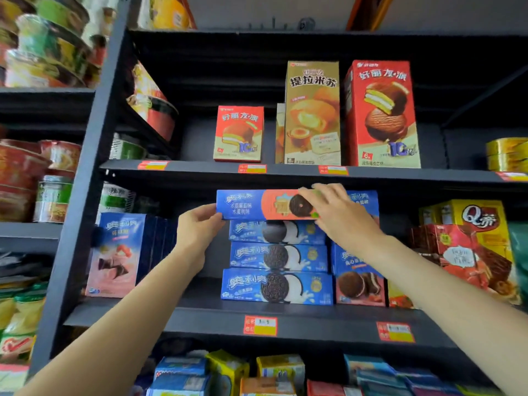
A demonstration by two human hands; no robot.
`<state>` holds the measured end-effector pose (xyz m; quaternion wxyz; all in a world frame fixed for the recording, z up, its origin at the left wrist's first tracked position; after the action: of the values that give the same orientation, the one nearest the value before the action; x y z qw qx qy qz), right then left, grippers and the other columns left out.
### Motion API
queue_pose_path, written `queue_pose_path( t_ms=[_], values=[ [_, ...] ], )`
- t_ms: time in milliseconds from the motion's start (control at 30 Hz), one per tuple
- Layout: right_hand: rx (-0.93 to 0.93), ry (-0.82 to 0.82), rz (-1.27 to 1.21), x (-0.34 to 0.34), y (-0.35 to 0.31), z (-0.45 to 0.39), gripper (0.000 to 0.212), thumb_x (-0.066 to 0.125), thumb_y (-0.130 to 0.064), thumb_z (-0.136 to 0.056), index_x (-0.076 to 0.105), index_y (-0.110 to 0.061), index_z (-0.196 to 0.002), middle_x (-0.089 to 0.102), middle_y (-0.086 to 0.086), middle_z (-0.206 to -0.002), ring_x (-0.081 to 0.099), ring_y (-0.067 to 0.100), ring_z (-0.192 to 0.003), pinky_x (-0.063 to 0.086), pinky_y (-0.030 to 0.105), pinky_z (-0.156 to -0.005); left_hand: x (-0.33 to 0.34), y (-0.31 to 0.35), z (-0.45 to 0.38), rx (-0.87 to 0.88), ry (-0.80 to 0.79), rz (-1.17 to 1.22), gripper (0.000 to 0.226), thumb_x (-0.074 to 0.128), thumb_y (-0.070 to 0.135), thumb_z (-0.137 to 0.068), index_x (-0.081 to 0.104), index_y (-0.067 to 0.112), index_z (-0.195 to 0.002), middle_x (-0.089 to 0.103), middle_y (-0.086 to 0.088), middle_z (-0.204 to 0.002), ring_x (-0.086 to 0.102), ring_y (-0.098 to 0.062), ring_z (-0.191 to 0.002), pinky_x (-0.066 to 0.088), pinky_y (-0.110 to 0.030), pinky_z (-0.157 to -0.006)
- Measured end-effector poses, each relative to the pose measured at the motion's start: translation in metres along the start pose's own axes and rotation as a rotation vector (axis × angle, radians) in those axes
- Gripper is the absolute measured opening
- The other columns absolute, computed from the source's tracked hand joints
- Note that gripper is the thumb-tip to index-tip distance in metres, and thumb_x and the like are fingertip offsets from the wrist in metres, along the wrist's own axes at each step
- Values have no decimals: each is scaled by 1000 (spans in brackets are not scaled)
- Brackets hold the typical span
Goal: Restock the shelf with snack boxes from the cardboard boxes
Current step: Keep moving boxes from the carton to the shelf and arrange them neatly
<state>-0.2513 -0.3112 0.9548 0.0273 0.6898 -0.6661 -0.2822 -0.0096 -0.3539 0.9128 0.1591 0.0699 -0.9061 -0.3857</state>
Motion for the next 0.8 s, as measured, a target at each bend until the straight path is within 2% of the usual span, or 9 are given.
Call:
queue_pose_path(
  t_ms=[67, 167, 233, 333, 433, 500, 600, 700, 800],
  values=[
    [-30, 36, 93, 11, 4, -5, 91, 83, 3, -52, 36, -21, -126, 49, 12, -127, 40, 31, -115, 50, 32, -40, 9, -7, -10, 5, 19, -25, 24, 57, 6, -89, 65, 9, -111, 68, -8, -107, 63, -21, -100, 49, -38, -93],
    [-11, 92, 150, 23, 10, -12, 88, 80, 13, -32, 47, -15, -109, 56, 15, -115, 42, 32, -105, 38, 26, -33, 19, -18, -22, -12, 54, -46, 26, 57, 6, -89, 63, 8, -115, 68, -11, -108, 64, -26, -100, 50, -44, -92],
    [13, 70, 123, 26, 8, -14, 82, 75, 16, -40, 51, -12, -113, 55, 17, -120, 42, 35, -111, 41, 29, -40, 22, -26, -28, -35, 76, -47, 26, 57, 7, -89, 63, 9, -114, 68, -11, -107, 64, -26, -97, 51, -44, -90],
    [40, 11, 55, 29, 3, -16, 71, 55, 14, -73, 35, -14, -135, 27, 14, -146, 24, 34, -134, 47, 36, -69, 28, -32, -36, -30, 82, -41, 25, 57, 8, -90, 63, 8, -114, 66, -10, -108, 62, -24, -95, 50, -40, -89],
    [79, -30, 79, 31, 4, -21, 72, 53, 11, -78, 26, -15, -139, 23, 13, -146, 21, 34, -134, 44, 33, -72, 30, -27, -42, 5, 94, -13, 24, 56, 9, -91, 63, 8, -114, 65, -9, -106, 60, -22, -94, 47, -34, -85],
    [74, 51, 103, 34, 6, -24, 78, 70, 8, -65, 37, -14, -132, 37, 13, -136, 35, 34, -124, 48, 33, -63, 30, -23, -47, 33, 79, 65, 23, 55, 6, -91, 62, 7, -113, 65, -9, -106, 60, -20, -94, 46, -30, -82],
    [52, 151, 194, 39, 9, -31, 86, 84, 5, -18, 60, -11, -100, 61, 13, -101, 59, 33, -88, 44, 29, -44, 31, -20, -51, 78, 56, 76, 23, 55, 6, -91, 62, 8, -112, 65, -8, -106, 61, -19, -96, 47, -30, -87],
    [17, 212, 205, 39, 3, -34, 79, 78, 10, -10, 64, -7, -85, 64, 17, -87, 61, 35, -73, 47, 33, -51, 33, -31, -54, 39, 59, 33, 23, 58, 8, -90, 63, 10, -112, 66, -10, -110, 62, -27, -102, 48, -43, -96],
    [12, 218, 202, 47, -4, -35, 74, 78, 7, -7, 65, -7, -79, 64, 17, -82, 62, 33, -71, 47, 32, -49, 34, -46, -57, -23, 97, -6, 23, 59, 7, -89, 62, 11, -112, 65, -11, -112, 62, -29, -103, 47, -47, -96]
  ],
)
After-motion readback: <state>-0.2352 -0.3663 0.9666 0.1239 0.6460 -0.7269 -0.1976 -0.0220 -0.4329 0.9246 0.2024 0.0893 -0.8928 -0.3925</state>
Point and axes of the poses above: each hand's wrist, its own z-axis away from the middle knuckle, its own x-axis out of the palm, y = z × x, the point moved 7 cm from there along -z, towards the middle knuckle
